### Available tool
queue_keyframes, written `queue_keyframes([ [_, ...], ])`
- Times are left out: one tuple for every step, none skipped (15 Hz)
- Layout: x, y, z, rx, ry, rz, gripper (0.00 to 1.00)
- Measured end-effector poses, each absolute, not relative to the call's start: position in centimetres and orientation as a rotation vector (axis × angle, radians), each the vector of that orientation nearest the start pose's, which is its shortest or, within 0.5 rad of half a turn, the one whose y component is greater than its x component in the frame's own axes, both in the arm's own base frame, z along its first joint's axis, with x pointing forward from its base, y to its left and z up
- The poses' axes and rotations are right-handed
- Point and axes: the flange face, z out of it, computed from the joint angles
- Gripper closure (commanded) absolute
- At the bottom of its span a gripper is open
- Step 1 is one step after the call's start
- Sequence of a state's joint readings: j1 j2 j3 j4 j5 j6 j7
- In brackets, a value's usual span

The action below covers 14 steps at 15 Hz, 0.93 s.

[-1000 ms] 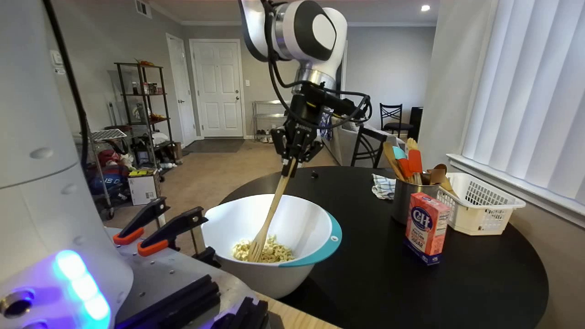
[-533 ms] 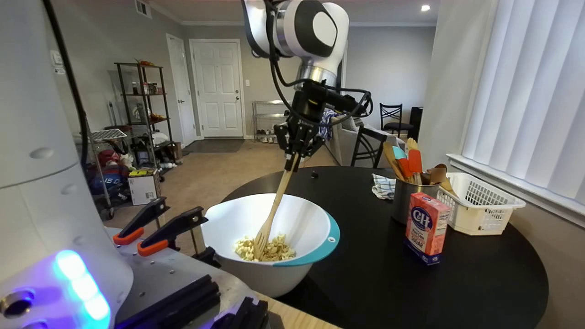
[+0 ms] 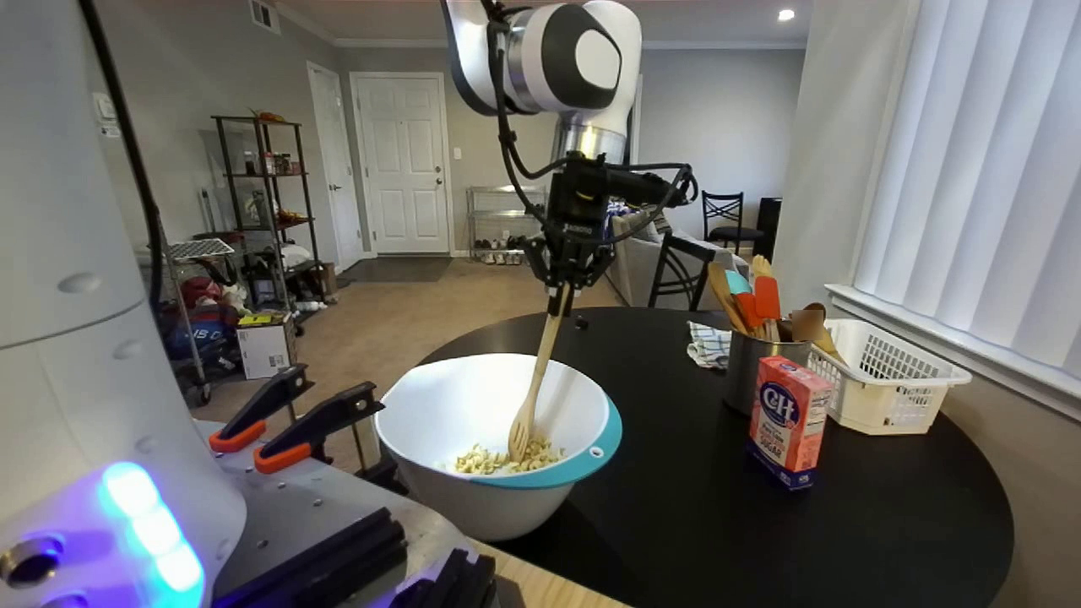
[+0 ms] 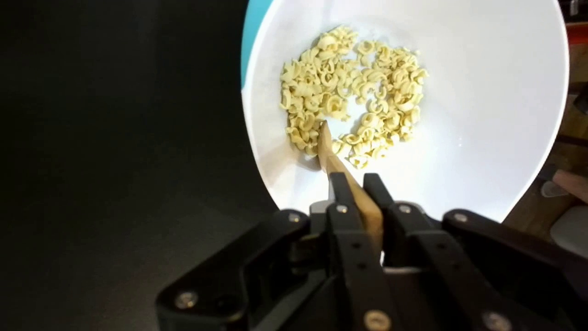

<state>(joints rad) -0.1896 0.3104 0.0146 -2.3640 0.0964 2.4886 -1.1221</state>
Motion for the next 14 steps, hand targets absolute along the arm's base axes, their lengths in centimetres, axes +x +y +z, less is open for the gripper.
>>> queue_keyframes([
  [48.0,-8.7,18.1,-2.723,-1.243,0.169,0.95],
  [48.0,-8.9,18.1,-2.738,-1.236,0.172,0.95],
  [47.9,-9.1,18.1,-2.752,-1.229,0.178,0.95],
  [47.9,-9.4,18.1,-2.765,-1.221,0.187,0.95],
  [47.8,-9.6,18.1,-2.778,-1.213,0.197,0.95],
  [47.8,-9.9,18.1,-2.789,-1.202,0.204,0.95],
  [47.7,-10.2,18.1,-2.799,-1.191,0.210,0.95],
  [47.6,-10.5,18.2,-2.808,-1.178,0.214,0.95],
  [47.6,-10.8,18.2,-2.814,-1.170,0.216,0.95],
  [47.5,-11.1,18.2,-2.818,-1.164,0.218,0.95],
  [47.4,-11.3,18.2,-2.821,-1.162,0.221,0.95],
  [47.4,-11.5,18.2,-2.823,-1.161,0.224,0.95],
  [47.3,-11.6,18.2,-2.824,-1.161,0.227,0.95],
  [47.3,-11.7,18.2,-2.823,-1.161,0.231,0.95],
])
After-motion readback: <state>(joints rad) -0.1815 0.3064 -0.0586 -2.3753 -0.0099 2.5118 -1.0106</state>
